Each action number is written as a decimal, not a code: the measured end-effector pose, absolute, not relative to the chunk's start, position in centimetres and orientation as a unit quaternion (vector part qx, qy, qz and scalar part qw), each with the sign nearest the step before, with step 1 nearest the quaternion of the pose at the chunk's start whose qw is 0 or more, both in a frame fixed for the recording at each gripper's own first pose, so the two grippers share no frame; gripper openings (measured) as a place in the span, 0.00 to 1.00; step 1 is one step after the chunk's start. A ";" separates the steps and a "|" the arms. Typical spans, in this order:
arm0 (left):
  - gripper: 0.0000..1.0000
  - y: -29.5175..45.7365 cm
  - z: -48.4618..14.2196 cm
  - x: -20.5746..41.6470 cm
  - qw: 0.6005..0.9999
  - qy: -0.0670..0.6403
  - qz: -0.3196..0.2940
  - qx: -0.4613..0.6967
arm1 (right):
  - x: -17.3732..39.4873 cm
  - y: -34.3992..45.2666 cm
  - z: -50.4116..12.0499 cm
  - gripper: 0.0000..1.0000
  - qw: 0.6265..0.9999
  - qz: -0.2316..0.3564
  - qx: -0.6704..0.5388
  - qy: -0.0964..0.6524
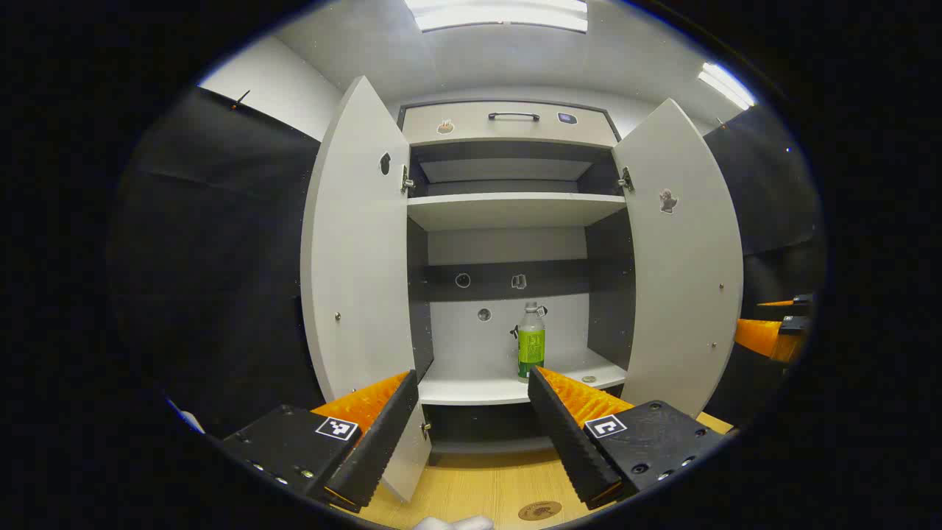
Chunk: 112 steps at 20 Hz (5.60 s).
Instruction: Grasp the bottle in the cabinet with the left hand and place it on the coaster, then close the right door with the right hand and the left door with the left hand.
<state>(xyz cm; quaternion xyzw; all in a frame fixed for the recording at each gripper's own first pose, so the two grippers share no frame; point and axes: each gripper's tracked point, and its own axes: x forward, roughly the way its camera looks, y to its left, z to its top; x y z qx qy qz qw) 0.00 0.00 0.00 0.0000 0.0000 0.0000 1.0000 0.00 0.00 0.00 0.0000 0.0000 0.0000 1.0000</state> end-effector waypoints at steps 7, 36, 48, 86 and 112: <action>0.96 0.2 -0.3 -0.3 1.000 0.009 0.002 0.003 | 0.6 0.3 -0.1 0.82 1.000 0.003 -0.001 0.002; 0.96 -10.2 1.1 28.6 0.998 -0.020 -0.050 -0.034 | -1.7 -1.5 2.0 0.82 0.997 -0.068 -0.026 0.006; 0.96 -13.1 -5.8 36.7 0.998 0.021 -0.048 -0.021 | -1.5 -2.1 0.4 0.82 0.994 -0.092 -0.054 0.035; 0.68 -14.0 -21.1 4.4 0.981 0.020 -0.193 -0.023 | -2.9 -2.1 -4.4 0.82 0.994 -0.033 -0.057 0.082; 0.73 -16.9 -34.4 1.6 0.970 0.057 -0.237 -0.021 | -2.2 -3.6 -7.4 0.82 0.988 -0.041 -0.083 0.127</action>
